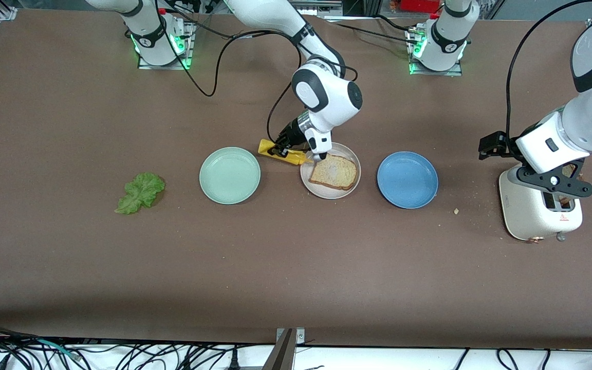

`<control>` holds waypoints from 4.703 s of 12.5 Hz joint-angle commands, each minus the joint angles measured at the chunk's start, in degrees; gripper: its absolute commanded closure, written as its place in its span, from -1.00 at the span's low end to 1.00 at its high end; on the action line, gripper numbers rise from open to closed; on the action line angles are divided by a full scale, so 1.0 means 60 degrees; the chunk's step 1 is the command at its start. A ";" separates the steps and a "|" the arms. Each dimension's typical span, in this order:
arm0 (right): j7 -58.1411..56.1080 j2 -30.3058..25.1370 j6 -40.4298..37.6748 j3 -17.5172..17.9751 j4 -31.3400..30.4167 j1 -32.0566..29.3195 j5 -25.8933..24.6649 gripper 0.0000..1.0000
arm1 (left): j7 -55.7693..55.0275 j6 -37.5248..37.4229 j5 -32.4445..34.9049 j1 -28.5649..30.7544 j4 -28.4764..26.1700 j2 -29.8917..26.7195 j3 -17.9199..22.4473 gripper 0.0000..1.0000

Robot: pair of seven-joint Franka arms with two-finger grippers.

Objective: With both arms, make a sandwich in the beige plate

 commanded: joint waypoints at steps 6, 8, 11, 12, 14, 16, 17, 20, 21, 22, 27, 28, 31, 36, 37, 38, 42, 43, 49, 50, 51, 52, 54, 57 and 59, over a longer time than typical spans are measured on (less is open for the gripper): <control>-0.0300 -0.3275 0.0679 0.1908 -0.1445 -0.2617 0.0215 1.00 | -0.0083 -0.0058 0.0218 0.0006 -0.0016 -0.0121 -0.0048 -1.00; -0.0737 -0.4434 0.0870 0.3924 -0.2162 -0.5043 0.0333 1.00 | -0.0083 -0.0058 0.0218 0.0006 -0.0016 -0.0135 -0.0062 -1.00; -0.2398 -0.5623 0.1692 0.5105 -0.3395 -0.7628 0.2012 1.00 | -0.0083 -0.0058 0.0218 0.0006 -0.0016 -0.0135 -0.0062 -1.00; -0.3628 -0.5654 0.1663 0.5106 -0.3367 -0.8301 0.2627 1.00 | -0.0083 -0.0058 0.0218 0.0006 -0.0016 -0.0121 -0.0077 -1.00; -0.5987 -0.5524 0.1677 0.5121 -0.3367 -0.9445 0.3960 1.00 | -0.0098 -0.0058 0.0218 0.0006 -0.0016 -0.0121 -0.0077 -1.00; -0.7690 -0.5129 0.1663 0.5412 -0.3367 -1.0660 0.5075 1.00 | -0.0098 -0.0058 0.0218 0.0006 -0.0016 -0.0135 -0.0077 -1.00; -0.8655 -0.4721 0.1648 0.5443 -0.3237 -1.1145 0.5544 1.00 | -0.0098 -0.0072 0.0218 0.0006 -0.0016 -0.0135 -0.0062 -1.00; -1.1644 -0.3564 0.1648 0.5443 -0.2944 -1.2142 0.7289 1.00 | -0.0098 -0.0087 0.0218 0.0006 -0.0016 -0.0135 -0.0047 -1.00; -1.2581 -0.3067 0.1576 0.5472 -0.2522 -1.2451 0.7422 1.00 | -0.0098 -0.0087 0.0218 0.0006 -0.0016 -0.0135 -0.0062 -1.00; -1.3388 -0.2714 0.1256 0.5473 -0.2344 -1.2613 0.7684 1.00 | -0.0098 -0.0087 0.0218 0.0006 -0.0016 -0.0135 -0.0062 -1.00; -1.6643 -0.1673 0.0112 0.5414 -0.2430 -1.3652 0.9210 1.00 | -0.0098 -0.0087 0.0218 0.0006 -0.0016 -0.0135 -0.0047 -1.00; -1.7112 -0.1453 -0.0049 0.5414 -0.2444 -1.3829 0.9211 1.00 | -0.0098 -0.0087 0.0218 0.0006 -0.0016 -0.0135 -0.0047 -1.00; -1.7832 -0.1085 -0.0447 0.5326 -0.2924 -1.3992 0.9255 1.00 | -0.0098 -0.0087 0.0218 0.0006 -0.0016 -0.0135 -0.0047 -1.00; -1.8611 -0.2487 0.1118 0.5326 -0.5707 -1.3948 0.9870 1.00 | -0.0098 -0.0102 0.0218 0.0006 -0.0016 -0.0135 -0.0047 -1.00; -1.8669 -0.2592 0.1309 0.5326 -0.5986 -1.3962 0.9870 1.00 | -0.0098 -0.0102 0.0218 0.0006 -0.0016 -0.0135 -0.0047 -1.00; -1.8815 -0.2637 0.1529 0.5341 -0.6163 -1.3948 0.9870 1.00 | -0.0098 -0.0087 0.0218 0.0006 -0.0016 -0.0135 -0.0047 -1.00; -1.8948 -0.3238 0.2293 0.5414 -0.6868 -1.3962 1.0044 1.00 | -0.0098 -0.0102 0.0218 0.0006 -0.0016 -0.0135 -0.0033 -1.00; -1.8948 -0.3223 0.2249 0.5414 -0.6984 -1.3962 1.0263 1.00 | -0.0098 -0.0102 0.0218 0.0006 -0.0016 -0.0135 -0.0033 -1.00; -1.8904 -0.3135 0.2365 0.5399 -0.7146 -1.3962 1.0734 0.55 | -0.0098 -0.0102 0.0218 0.0006 -0.0016 -0.0135 -0.0033 -1.00; -1.8933 -0.3179 0.2395 0.5385 -0.7146 -1.3962 1.0749 0.50 | -0.0098 -0.0102 0.0218 0.0006 -0.0016 -0.0135 -0.0033 -1.00; -1.8948 -0.3208 0.2497 0.5385 -0.7146 -1.3962 1.0749 0.35 | -0.0098 -0.0102 0.0218 0.0006 -0.0016 -0.0135 -0.0033 -1.00; -1.8948 -0.3208 0.2556 0.5385 -0.7132 -1.3962 1.0691 -0.98 | -0.0098 -0.0102 0.0218 0.0006 -0.0016 -0.0135 -0.0033 -1.00; -1.8919 -0.3412 0.3023 0.5370 -0.7103 -1.3962 1.0443 -1.00 | -0.0098 -0.0102 0.0218 0.0006 -0.0016 -0.0135 -0.0033 -1.00; -1.8758 -0.3968 0.3054 0.5225 -0.6971 -1.3992 0.9376 -1.00 | -0.0098 -0.0102 0.0218 0.0006 -0.0016 -0.0135 -0.0033 -1.00; -1.8772 -0.4218 0.3272 0.4932 -0.6971 -1.3992 0.8702 -1.00 | -0.0098 -0.0102 0.0218 0.0006 -0.0016 -0.0121 -0.0033 -1.00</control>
